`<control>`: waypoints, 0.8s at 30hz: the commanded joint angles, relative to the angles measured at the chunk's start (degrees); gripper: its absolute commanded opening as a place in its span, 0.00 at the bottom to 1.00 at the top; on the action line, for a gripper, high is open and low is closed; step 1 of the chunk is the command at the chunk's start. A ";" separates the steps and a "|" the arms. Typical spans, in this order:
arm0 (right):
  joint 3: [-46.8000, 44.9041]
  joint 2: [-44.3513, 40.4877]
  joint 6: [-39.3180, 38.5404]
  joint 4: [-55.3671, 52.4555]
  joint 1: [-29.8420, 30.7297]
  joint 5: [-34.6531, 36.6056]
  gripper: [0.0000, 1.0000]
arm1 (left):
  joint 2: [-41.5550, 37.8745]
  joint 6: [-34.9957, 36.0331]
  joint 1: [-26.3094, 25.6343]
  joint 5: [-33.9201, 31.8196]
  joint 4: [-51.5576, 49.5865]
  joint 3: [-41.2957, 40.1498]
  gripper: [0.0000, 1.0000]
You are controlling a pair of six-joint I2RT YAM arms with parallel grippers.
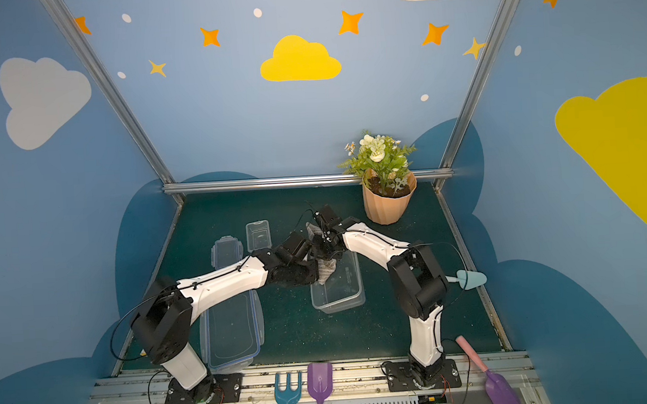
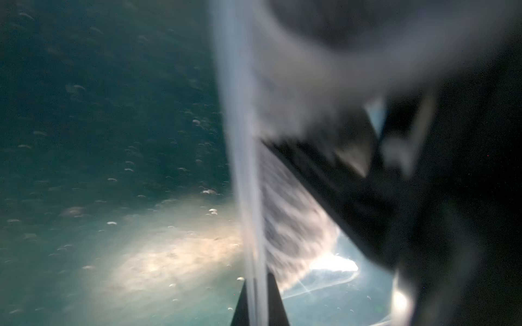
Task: Wipe the insides of the lunch boxes
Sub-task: Wipe the dirt inside the lunch box.
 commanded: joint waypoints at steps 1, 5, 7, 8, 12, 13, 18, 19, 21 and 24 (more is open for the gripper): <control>1.18 -0.28 2.00 9.08 0.21 -1.35 0.00 | -1.05 2.94 -3.60 8.47 4.62 2.54 0.04; -2.78 -3.70 3.22 11.33 0.71 -2.73 0.00 | -0.96 2.19 -2.21 3.14 0.48 4.14 0.04; -5.79 -5.57 2.89 10.35 1.67 -2.64 0.00 | -1.76 0.89 -0.09 0.23 -0.04 4.66 0.04; -7.41 -6.54 2.80 9.93 2.21 -2.47 0.00 | -2.33 0.37 0.98 -0.80 -0.08 4.92 0.04; -15.00 -10.42 3.89 9.28 4.57 -2.06 0.00 | -3.84 -1.93 5.71 -3.72 0.40 6.77 0.05; -16.74 -11.11 4.35 9.45 5.34 -2.22 0.00 | -3.82 -2.15 6.49 -4.37 0.61 7.60 0.05; -19.96 -12.46 5.11 7.54 9.85 -2.41 0.00 | -2.27 -2.61 7.92 -8.19 -0.78 12.35 0.04; -20.20 -12.50 5.04 6.87 10.50 -2.41 0.00 | -1.82 -2.67 8.01 -8.59 -1.07 13.18 0.04; -20.54 -12.78 4.65 5.00 11.26 -2.04 0.00 | -1.29 -1.95 8.03 -9.62 -2.60 14.63 0.04; -21.59 -14.14 3.54 0.87 11.24 -0.84 0.00 | -1.64 0.33 7.98 -14.31 -6.16 16.08 0.05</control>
